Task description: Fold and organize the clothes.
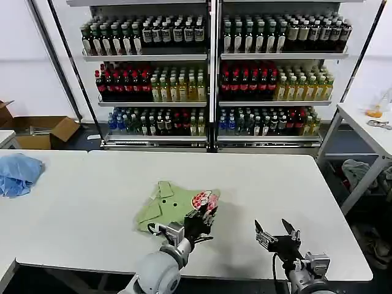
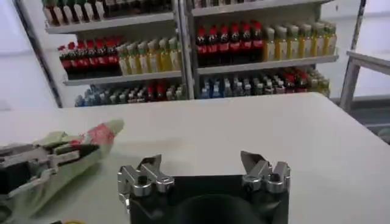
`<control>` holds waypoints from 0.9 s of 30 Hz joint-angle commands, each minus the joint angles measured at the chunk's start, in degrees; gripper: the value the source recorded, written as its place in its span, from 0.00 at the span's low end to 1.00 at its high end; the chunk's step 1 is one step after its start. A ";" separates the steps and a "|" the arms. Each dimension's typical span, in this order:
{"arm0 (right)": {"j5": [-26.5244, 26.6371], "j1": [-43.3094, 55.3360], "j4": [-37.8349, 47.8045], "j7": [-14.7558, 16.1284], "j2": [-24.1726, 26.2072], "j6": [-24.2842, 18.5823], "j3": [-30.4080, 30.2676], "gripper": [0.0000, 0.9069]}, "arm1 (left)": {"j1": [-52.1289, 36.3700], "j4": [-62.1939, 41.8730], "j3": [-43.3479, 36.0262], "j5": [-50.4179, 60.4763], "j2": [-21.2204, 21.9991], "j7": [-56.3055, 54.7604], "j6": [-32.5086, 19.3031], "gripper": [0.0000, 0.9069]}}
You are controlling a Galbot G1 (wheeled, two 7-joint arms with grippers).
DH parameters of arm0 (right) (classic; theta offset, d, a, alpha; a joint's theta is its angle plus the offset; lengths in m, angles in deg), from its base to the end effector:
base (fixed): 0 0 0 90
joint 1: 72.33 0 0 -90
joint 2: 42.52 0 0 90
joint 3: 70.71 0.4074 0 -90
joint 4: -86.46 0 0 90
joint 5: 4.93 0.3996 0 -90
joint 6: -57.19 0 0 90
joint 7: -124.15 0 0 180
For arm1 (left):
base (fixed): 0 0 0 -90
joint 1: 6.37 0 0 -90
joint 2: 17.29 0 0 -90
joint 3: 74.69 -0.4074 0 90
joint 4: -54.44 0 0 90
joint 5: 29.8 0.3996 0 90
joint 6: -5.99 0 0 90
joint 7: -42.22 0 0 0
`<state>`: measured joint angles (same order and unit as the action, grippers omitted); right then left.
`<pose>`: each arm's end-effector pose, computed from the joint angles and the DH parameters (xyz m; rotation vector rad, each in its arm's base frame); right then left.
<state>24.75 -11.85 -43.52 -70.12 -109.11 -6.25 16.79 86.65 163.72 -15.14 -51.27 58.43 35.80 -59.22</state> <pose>0.1955 -0.0476 -0.2756 0.1354 -2.7628 -0.1141 0.3082 -0.1173 -0.3308 -0.7360 -2.7253 0.1059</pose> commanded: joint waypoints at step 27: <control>18.20 32.75 31.51 -13.00 -14.33 1.34 -20.78 0.87 | 26.34 18.78 28.15 -4.64 -2.53 -4.32 -12.65 1.00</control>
<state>36.05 10.31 -23.96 -78.12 -118.54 -4.95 -0.75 108.10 180.53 7.45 -56.43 55.92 32.24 -70.49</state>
